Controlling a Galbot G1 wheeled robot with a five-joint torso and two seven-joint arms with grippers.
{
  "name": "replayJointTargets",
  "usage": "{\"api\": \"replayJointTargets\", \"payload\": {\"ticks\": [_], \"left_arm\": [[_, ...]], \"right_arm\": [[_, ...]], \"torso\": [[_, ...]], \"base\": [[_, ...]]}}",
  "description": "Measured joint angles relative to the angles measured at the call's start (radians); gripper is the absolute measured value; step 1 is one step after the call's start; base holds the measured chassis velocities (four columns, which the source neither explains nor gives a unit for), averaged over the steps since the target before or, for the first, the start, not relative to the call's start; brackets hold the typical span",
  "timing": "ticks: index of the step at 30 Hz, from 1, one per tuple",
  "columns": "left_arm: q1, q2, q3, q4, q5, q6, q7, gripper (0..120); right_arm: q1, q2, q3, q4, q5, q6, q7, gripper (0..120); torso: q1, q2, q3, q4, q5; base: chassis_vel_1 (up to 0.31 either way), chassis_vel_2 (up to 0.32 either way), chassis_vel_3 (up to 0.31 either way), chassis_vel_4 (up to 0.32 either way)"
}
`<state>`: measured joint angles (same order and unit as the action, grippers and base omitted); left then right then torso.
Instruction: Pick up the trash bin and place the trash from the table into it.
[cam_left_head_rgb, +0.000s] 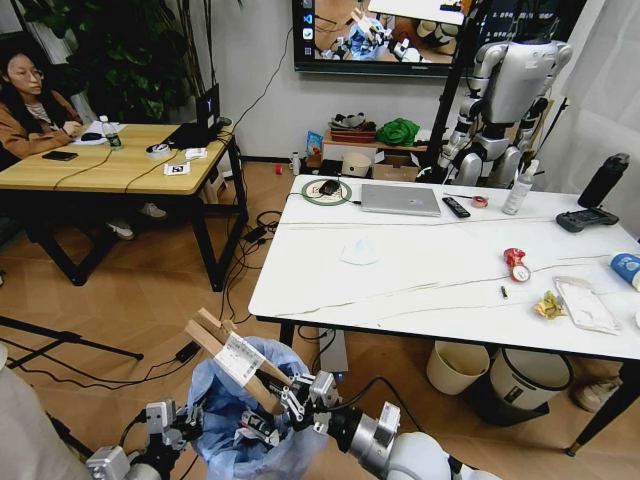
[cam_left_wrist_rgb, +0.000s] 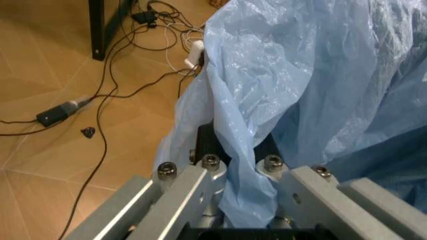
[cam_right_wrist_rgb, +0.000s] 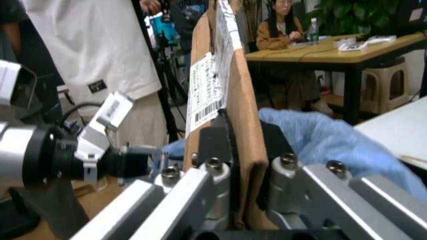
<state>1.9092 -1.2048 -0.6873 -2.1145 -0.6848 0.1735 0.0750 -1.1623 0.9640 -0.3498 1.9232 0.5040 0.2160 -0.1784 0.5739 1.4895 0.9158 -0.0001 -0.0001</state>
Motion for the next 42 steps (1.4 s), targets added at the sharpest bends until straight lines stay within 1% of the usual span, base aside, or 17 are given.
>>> {"api": "replayJointTargets", "payload": {"ticks": [4,7,16,17,21,22,23,25,26,27,28,29,32,35,39,40,42], "left_arm": [[0.0,0.003,-0.002,-0.005,-0.004,0.001,0.0,0],[0.0,0.005,-0.005,-0.005,-0.005,0.001,-0.001,0],[-0.002,0.001,-0.002,-0.004,-0.003,0.002,-0.002,0],[-0.002,0.001,-0.002,-0.004,-0.003,0.002,-0.002,0],[0.005,-0.005,-0.002,-0.007,0.003,0.002,-0.002,0],[0.009,-0.008,-0.001,-0.009,0.005,0.001,-0.001,0],[0.009,-0.008,-0.001,-0.009,0.005,0.001,-0.001,0],[0.017,-0.016,0.001,-0.012,0.013,-0.001,0.001,0],[0.023,-0.023,0.001,-0.013,0.019,-0.004,0.003,0],[0.023,-0.023,0.001,-0.013,0.019,-0.004,0.003,0],[0.029,-0.031,0.001,-0.015,0.027,-0.007,0.006,0],[0.037,-0.042,0.0,-0.022,0.036,-0.011,0.008,0],[0.045,-0.052,-0.003,-0.031,0.042,-0.012,0.01,0],[0.05,-0.059,-0.007,-0.036,0.044,-0.013,0.011,0],[0.058,-0.081,-0.01,-0.042,0.06,-0.015,0.012,0],[0.058,-0.081,-0.01,-0.042,0.06,-0.015,0.012,0],[0.061,-0.091,-0.011,-0.046,0.066,-0.015,0.012,0]], "right_arm": [[-0.034,0.003,0.009,-0.015,-0.037,0.013,0.006,23],[-0.048,-0.001,0.017,-0.014,-0.046,0.017,0.008,32],[-0.067,-0.016,0.06,0.046,-0.05,0.028,0.023,67],[-0.067,-0.016,0.06,0.046,-0.05,0.028,0.023,67],[-0.026,-0.007,0.09,0.077,-0.03,0.015,0.079,81],[-0.011,-0.003,0.1,0.082,-0.021,0.005,0.099,87],[-0.011,-0.003,0.1,0.082,-0.021,0.005,0.099,87],[0.035,0.011,0.133,0.082,0.01,-0.033,0.138,97],[0.074,0.025,0.158,0.068,0.037,-0.075,0.169,98],[0.074,0.025,0.158,0.068,0.037,-0.075,0.169,98],[0.126,0.042,0.183,0.031,0.06,-0.136,0.209,100],[0.213,0.078,0.213,-0.046,0.081,-0.251,0.276,100],[0.289,0.121,0.245,-0.121,0.109,-0.344,0.31,100],[0.351,0.155,0.264,-0.192,0.118,-0.382,0.305,100],[0.514,0.237,0.274,-0.417,0.14,-0.409,0.274,100],[0.514,0.237,0.274,-0.417,0.14,-0.409,0.274,100],[0.568,0.264,0.278,-0.506,0.144,-0.419,0.263,100]], "torso": [[0.0,0.0,0.0,0.0,0.0],[0.0,0.0,0.0,0.0,0.0001],[0.0,0.0,0.0,-0.0001,0.0001],[0.0,0.0,0.0,-0.0001,0.0001],[0.0,0.0,0.0,0.0,0.0],[0.0,0.0,0.0,0.0,0.0001],[0.0,0.0,0.0,0.0,0.0001],[0.0,0.0,0.0,0.0001,0.0],[0.0,0.0,0.0,0.0001,0.0002],[0.0,0.0,0.0,0.0001,0.0002],[0.0,0.0,0.0,0.0001,0.0001],[0.0,0.0,0.0,0.0001,0.0005],[0.0,0.0,0.0,-0.0001,0.0001],[0.0,0.0,0.0,0.0,0.0],[0.0,0.0,0.0,0.0003,-0.0002],[0.0,0.0,0.0,0.0003,-0.0002],[0.0,0.0,0.0,0.0003,0.0003]], "base": [[0.0,0.0,0.0,0.0],[0.0,0.0,0.0,0.0],[0.0,0.0,0.0,0.0],[0.0,0.0,0.0,0.0],[0.0,0.0,0.0,0.0],[0.0,0.0,0.0,0.0],[0.0,0.0,0.0,0.0],[0.0,0.0,0.0,0.0],[0.0,0.0,0.0,0.0],[0.0,0.0,0.0,0.0],[0.0,0.0,0.0,0.0],[0.0,0.0,0.0,0.0],[0.0,0.0,0.0,0.0],[0.0,0.0,0.0,0.0],[0.0,0.0,0.0,0.0],[0.0,0.0,0.0,0.0],[0.0,0.0,0.0,0.0]]}}
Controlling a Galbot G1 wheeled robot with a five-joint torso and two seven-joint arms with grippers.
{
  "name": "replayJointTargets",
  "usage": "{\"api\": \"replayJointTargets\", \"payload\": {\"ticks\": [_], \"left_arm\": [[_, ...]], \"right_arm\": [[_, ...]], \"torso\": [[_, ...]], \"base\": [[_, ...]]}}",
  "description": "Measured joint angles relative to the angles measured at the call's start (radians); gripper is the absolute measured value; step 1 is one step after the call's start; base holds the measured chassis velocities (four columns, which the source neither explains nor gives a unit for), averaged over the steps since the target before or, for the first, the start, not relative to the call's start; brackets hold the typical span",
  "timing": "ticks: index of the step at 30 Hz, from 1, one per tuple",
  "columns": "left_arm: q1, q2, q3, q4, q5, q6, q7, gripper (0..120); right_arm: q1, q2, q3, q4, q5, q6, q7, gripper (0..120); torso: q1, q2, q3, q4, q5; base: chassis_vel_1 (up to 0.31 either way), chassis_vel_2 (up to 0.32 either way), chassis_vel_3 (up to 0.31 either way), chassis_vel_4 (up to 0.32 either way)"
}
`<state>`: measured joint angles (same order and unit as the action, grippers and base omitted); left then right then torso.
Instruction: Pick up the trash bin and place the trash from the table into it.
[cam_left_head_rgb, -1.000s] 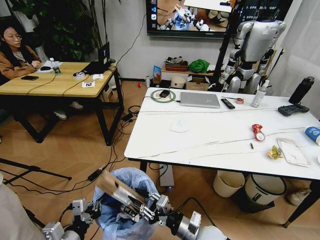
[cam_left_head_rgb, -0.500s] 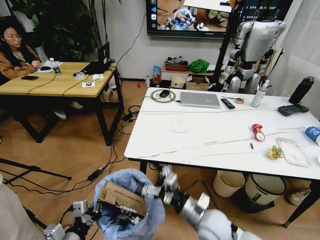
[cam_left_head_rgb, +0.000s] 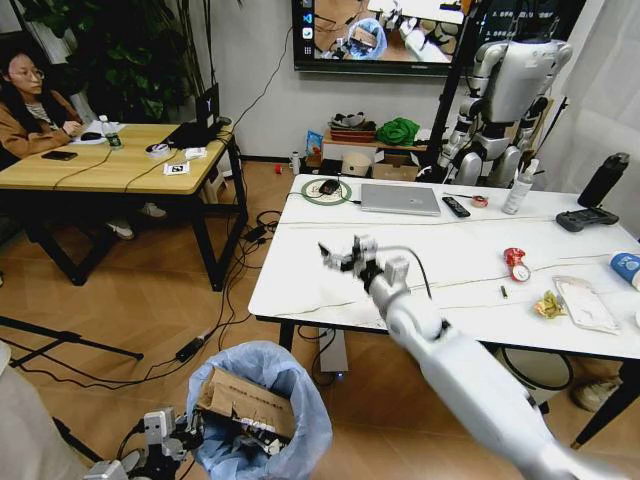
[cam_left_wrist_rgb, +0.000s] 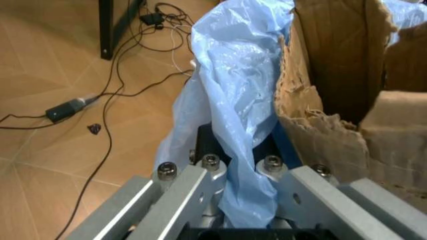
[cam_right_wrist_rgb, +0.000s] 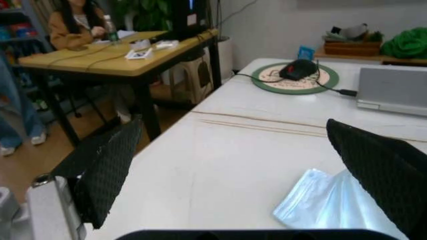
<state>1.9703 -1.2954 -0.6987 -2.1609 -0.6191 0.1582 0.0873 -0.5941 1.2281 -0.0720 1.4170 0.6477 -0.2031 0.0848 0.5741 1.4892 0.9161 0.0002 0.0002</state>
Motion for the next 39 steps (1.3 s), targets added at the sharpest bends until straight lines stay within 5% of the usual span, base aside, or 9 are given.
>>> {"api": "replayJointTargets", "payload": {"ticks": [14,24,39], "left_arm": [[0.008,-0.029,-0.012,-0.004,0.016,-0.004,0.003,0],[0.005,-0.028,-0.013,-0.002,0.017,-0.004,0.003,0],[0.007,-0.017,-0.018,0.002,0.013,-0.006,0.003,0]], "right_arm": [[0.115,0.036,0.033,-0.371,-0.07,0.012,-0.096,100],[0.122,0.05,0.043,-0.475,-0.085,-0.005,-0.151,98],[0.111,0.064,0.021,-0.471,-0.106,0.013,-0.156,42]], "torso": [[0.0,0.0,0.0,-0.0005,-0.0002],[0.0,0.0,0.0,-0.0003,-0.0003],[0.0,0.0,0.0,-0.0003,-0.0002]], "base": [[0.0,0.0,0.0,0.0],[0.0,0.0,0.0,0.0],[0.0,0.0,0.0,0.0]]}}
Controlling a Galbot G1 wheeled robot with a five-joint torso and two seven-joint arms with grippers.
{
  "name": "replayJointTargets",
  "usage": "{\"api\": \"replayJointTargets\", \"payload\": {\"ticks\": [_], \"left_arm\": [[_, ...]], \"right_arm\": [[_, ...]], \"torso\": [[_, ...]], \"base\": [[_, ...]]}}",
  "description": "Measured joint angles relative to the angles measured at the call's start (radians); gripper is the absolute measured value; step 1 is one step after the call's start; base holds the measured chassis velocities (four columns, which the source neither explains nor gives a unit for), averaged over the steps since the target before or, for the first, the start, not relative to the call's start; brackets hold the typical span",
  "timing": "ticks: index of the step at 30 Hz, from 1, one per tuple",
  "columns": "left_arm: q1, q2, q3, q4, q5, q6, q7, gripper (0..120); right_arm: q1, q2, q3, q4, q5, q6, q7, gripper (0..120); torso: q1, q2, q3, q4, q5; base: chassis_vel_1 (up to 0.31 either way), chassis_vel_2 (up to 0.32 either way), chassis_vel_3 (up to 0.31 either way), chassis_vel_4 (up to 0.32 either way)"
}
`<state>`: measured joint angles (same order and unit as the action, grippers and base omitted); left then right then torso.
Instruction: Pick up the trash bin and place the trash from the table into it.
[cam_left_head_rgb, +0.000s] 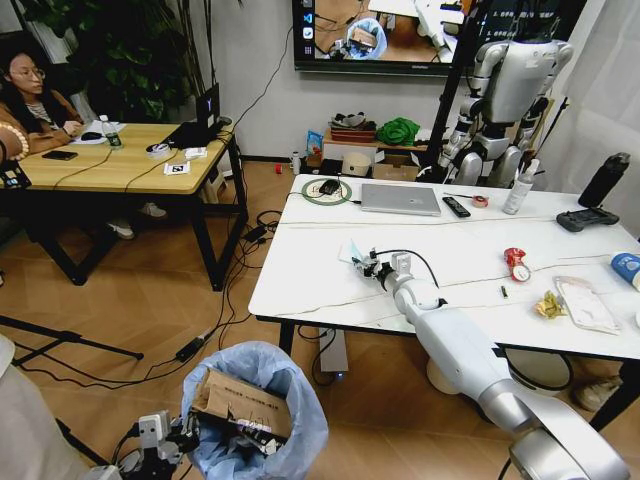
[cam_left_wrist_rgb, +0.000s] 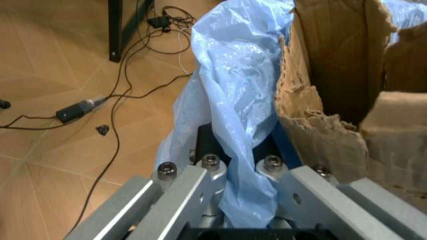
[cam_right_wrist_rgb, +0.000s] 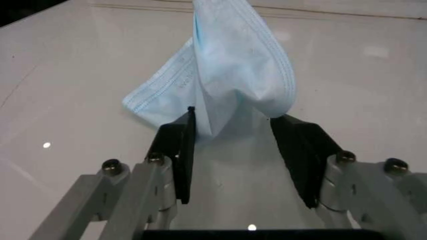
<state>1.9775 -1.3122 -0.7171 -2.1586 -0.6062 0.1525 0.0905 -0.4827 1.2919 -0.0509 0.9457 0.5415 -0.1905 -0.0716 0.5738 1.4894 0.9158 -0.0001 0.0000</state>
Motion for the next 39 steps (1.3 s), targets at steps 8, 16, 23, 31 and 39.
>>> {"api": "replayJointTargets", "payload": {"ticks": [8,16,23,31,39], "left_arm": [[-0.008,0.009,0.005,0.007,-0.004,-0.001,0.0,0],[-0.015,0.024,0.011,0.015,-0.014,-0.001,0.0,0],[-0.027,0.042,0.019,0.021,-0.027,-0.001,-0.001,0],[-0.036,0.053,0.022,0.025,-0.038,-0.001,-0.001,0],[-0.033,0.054,0.022,0.018,-0.038,0.002,-0.001,0]], "right_arm": [[-0.015,-0.012,-0.001,0.046,0.019,0.016,-0.001,15],[-0.042,-0.042,0.002,0.138,0.054,0.032,-0.003,0],[-0.138,-0.181,0.022,0.422,0.174,0.051,-0.023,0],[-0.367,-0.384,0.012,0.869,0.279,0.122,-0.082,0],[-0.505,-0.455,-0.11,1.101,0.262,0.195,-0.14,0]], "torso": [[0.0,0.0,0.0,0.0,0.0],[0.0,0.0,0.0,0.0,0.0],[0.0,0.0,0.0,0.0003,0.0001],[0.0,0.0,0.0,-0.0001,0.0002],[0.0,0.0,0.0,0.0002,0.0001]], "base": [[0.0,0.0,0.0,0.0],[0.0,0.0,0.0,0.0],[0.0,0.0,0.0,0.0],[0.0,0.0,0.0,0.0],[0.0,0.0,0.0,0.0]]}}
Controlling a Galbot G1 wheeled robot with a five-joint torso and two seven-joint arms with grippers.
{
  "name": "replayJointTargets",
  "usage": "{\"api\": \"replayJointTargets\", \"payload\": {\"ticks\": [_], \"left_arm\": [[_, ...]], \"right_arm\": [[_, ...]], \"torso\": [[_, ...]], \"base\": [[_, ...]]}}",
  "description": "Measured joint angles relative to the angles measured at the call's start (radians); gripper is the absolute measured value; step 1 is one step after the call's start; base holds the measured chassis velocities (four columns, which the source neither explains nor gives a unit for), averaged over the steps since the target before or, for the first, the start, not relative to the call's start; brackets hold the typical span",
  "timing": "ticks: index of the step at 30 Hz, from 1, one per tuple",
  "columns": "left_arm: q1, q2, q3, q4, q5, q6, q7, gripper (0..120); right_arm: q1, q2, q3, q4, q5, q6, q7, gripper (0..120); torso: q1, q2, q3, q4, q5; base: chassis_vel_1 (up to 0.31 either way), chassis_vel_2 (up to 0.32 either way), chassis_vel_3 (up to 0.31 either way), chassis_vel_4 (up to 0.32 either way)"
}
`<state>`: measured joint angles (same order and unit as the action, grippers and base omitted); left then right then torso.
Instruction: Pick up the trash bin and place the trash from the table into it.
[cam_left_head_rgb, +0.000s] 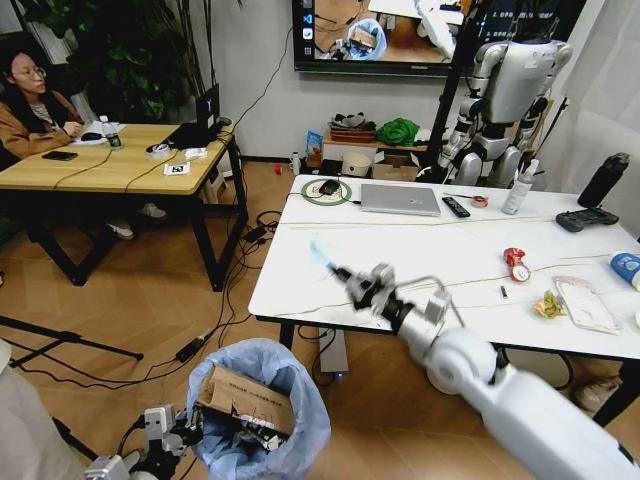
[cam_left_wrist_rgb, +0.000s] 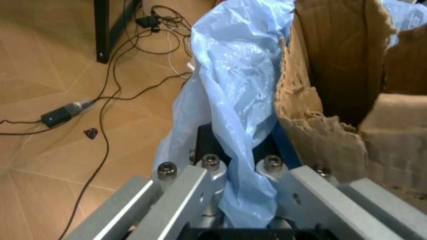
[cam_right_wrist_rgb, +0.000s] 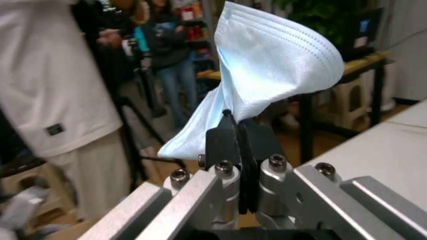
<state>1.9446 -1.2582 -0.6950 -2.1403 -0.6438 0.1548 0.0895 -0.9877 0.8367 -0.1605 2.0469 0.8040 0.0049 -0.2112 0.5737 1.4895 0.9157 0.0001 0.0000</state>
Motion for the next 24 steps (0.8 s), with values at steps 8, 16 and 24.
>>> {"api": "replayJointTargets", "payload": {"ticks": [8,16,24], "left_arm": [[0.004,-0.004,-0.004,-0.005,0.003,0.002,-0.001,0],[0.005,-0.016,-0.003,-0.012,0.008,0.005,-0.002,0],[0.003,-0.028,-0.003,-0.018,0.012,0.007,-0.004,0]], "right_arm": [[-0.09,-0.073,-0.08,0.096,-0.086,0.044,-0.044,0],[-0.092,-0.081,-0.151,0.063,-0.153,0.072,-0.047,0],[-0.065,-0.016,-0.214,-0.035,-0.209,0.088,-0.036,0]], "torso": [[0.0,0.0,0.0,-0.0002,-0.0001],[0.0,0.0,0.0,-0.0001,0.0],[0.0,0.0,0.0,-0.0001,0.0]], "base": [[0.0,0.0,0.0,0.0],[0.0,0.0,0.0,0.0],[0.0,0.0,0.0,0.0]]}}
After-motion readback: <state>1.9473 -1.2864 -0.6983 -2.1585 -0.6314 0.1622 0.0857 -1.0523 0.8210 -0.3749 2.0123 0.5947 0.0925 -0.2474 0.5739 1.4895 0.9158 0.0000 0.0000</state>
